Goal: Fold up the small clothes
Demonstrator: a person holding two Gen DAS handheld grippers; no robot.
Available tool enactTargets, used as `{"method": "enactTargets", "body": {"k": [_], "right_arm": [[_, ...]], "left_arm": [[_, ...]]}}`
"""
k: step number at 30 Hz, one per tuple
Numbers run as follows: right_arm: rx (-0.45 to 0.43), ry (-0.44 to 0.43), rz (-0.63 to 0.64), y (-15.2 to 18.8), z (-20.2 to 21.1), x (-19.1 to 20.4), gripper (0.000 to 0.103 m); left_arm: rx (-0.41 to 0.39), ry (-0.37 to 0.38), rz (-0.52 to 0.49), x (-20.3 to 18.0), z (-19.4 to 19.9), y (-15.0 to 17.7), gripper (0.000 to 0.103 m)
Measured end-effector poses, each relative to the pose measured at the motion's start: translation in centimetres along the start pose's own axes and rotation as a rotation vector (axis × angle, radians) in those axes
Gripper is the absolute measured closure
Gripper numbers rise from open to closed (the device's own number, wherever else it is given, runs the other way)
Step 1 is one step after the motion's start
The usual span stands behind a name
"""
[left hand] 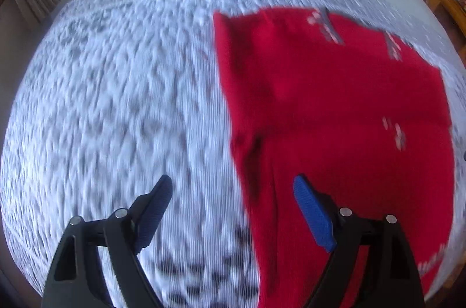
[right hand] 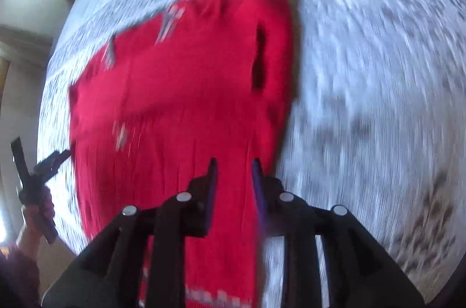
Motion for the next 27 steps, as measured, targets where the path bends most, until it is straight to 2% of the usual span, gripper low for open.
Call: {"method": "enactTargets", "body": {"k": [5, 7, 12, 16, 22, 23, 24, 26, 27], "right_arm": [[0.08, 0.03, 0.033, 10.1, -2.4, 0.6, 0.071], [0.106, -0.004, 0.007, 13.6, -2.9, 0.3, 0.068], [0.151, -0.02, -0.035, 19.8, -3.6, -1.2, 0.059], [0.177, -0.013, -0.044, 22.3, -4.6, -2.0, 0.059], [0.175, -0.049, -0.035, 22.6, -5.3, -1.6, 0.051], [0.178, -0.043, -0.012, 22.6, -5.3, -1.4, 0.051], [0.181, -0.046, -0.001, 22.5, -5.5, -0.7, 0.055], [0.186, -0.068, 0.003, 22.6, -5.7, 0.0, 0.071], [0.185, -0.074, 0.002, 22.6, -5.9, -0.1, 0.079]], "left_arm": [[0.038, 0.026, 0.009, 0.3, 1.1, 8.7, 0.017], [0.061, 0.043, 0.02, 0.3, 1.4, 11.7, 0.017], [0.118, 0.056, 0.004, -0.5, 1.6, 18.1, 0.017], [0.153, 0.092, -0.009, -2.1, 1.8, 20.8, 0.017], [0.197, 0.135, -0.03, -4.7, 1.3, 23.0, 0.02], [0.202, 0.149, -0.043, -5.2, 1.4, 23.3, 0.023], [0.206, 0.156, -0.047, -5.5, 1.4, 23.5, 0.032], [0.202, 0.152, -0.037, -5.6, 1.6, 23.7, 0.048], [0.202, 0.159, -0.026, -5.5, 1.5, 23.7, 0.066]]}}
Point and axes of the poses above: each gripper's, at about its wrist camera, not at the fingertips, and z roughly against the way its jaws point, x to its left, y to its underside, the point moved 8 cm from there along -z, roughly the way its jaws point, and after that the axes turned 9 degrees about x, right-handed, at the moved point
